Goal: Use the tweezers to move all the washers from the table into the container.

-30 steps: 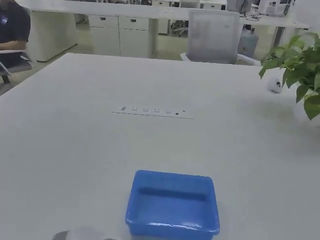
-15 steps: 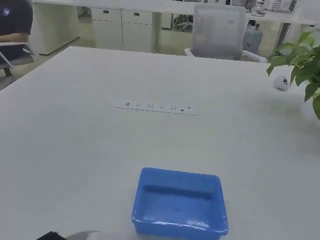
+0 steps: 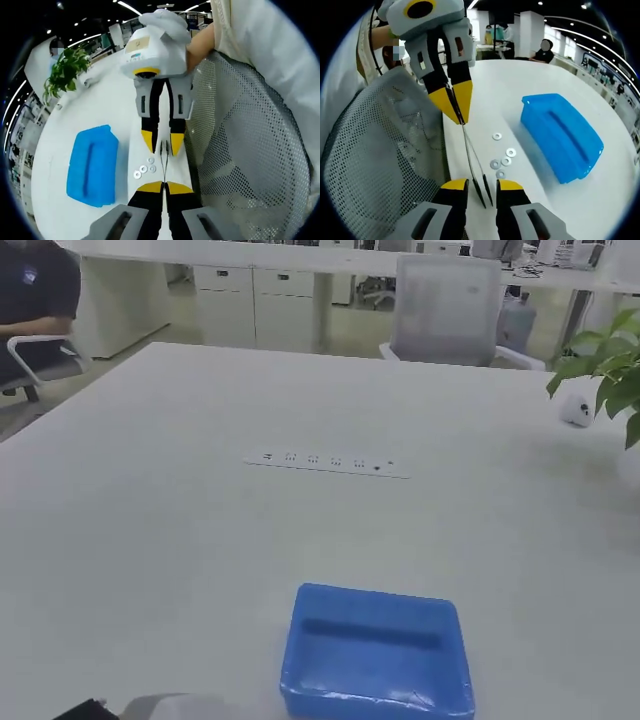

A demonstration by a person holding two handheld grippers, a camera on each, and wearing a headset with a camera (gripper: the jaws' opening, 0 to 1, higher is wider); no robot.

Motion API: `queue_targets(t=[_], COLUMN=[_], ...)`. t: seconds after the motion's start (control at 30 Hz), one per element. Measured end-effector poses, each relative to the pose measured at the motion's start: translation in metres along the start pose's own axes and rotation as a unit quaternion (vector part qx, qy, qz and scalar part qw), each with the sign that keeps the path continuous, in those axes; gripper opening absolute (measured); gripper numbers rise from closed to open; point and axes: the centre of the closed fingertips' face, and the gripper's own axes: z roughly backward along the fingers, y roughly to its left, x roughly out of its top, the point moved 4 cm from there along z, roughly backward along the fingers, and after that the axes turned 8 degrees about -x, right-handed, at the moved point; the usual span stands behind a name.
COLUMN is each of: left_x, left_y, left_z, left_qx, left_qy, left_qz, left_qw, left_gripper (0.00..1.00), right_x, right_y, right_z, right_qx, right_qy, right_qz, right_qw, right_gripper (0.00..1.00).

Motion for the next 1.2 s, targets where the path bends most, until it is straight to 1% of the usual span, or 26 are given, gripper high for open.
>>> queue_targets(t=[0.1,0.17,0.23,0.4,0.43,0.47,0.53,0.73,0.8,0.87,1.07,1.2], left_x=[0.011,0.018,0.025,0.040,0.041,0.043,0.044,0.045,0.046,0.047,0.052,0.052], left_y=[0.000,0.000,0.001,0.003,0.004,0.004,0.005,0.011,0.014,0.019,0.028,0.031], left_z=[0.005,0.007,0.008,0.010,0.011,0.012,0.013,0.018,0.020,0.022,0.022,0.020], left_qx=[-0.002,-0.010,-0.013,-0.015,-0.016,-0.021,-0.023,-0.013,-0.007,-0.001,0.005,0.003], left_qy=[-0.008,-0.016,-0.019,-0.024,-0.025,-0.032,-0.038,-0.043,-0.041,-0.037,-0.027,-0.021], left_qz=[0.001,0.007,0.007,0.002,0.003,0.010,0.021,0.031,0.034,0.053,0.054,0.057], left_qw=[1.0000,0.9998,0.9997,0.9996,0.9995,0.9992,0.9988,0.9985,0.9986,0.9979,0.9981,0.9981], left_gripper=[0.00,0.00,0.00,0.00,0.00,0.00,0.00,0.00,0.00,0.00,0.00,0.00], right_x=[0.002,0.002,0.001,0.002,0.003,0.003,0.005,0.013,0.016,0.020,0.025,0.024], right_y=[0.000,0.001,0.002,0.001,0.001,0.001,0.000,-0.005,-0.008,-0.012,-0.018,-0.019], right_z=[0.002,0.003,0.003,0.004,0.004,0.003,0.003,0.001,-0.001,-0.002,-0.007,-0.009], right_qx=[0.005,0.011,0.014,0.012,0.013,0.015,0.017,0.015,0.012,0.009,0.009,0.010], right_qy=[-0.009,-0.014,-0.012,-0.016,-0.019,-0.024,-0.030,-0.043,-0.049,-0.055,-0.067,-0.069], right_qz=[-0.002,0.010,0.010,0.014,0.012,0.005,0.001,-0.004,-0.003,-0.005,-0.014,-0.018], right_qw=[0.9999,0.9998,0.9998,0.9997,0.9997,0.9996,0.9994,0.9989,0.9987,0.9984,0.9976,0.9974], right_gripper=[0.16,0.11,0.09,0.08,0.08,0.08,0.08,0.08,0.08,0.08,0.08,0.08])
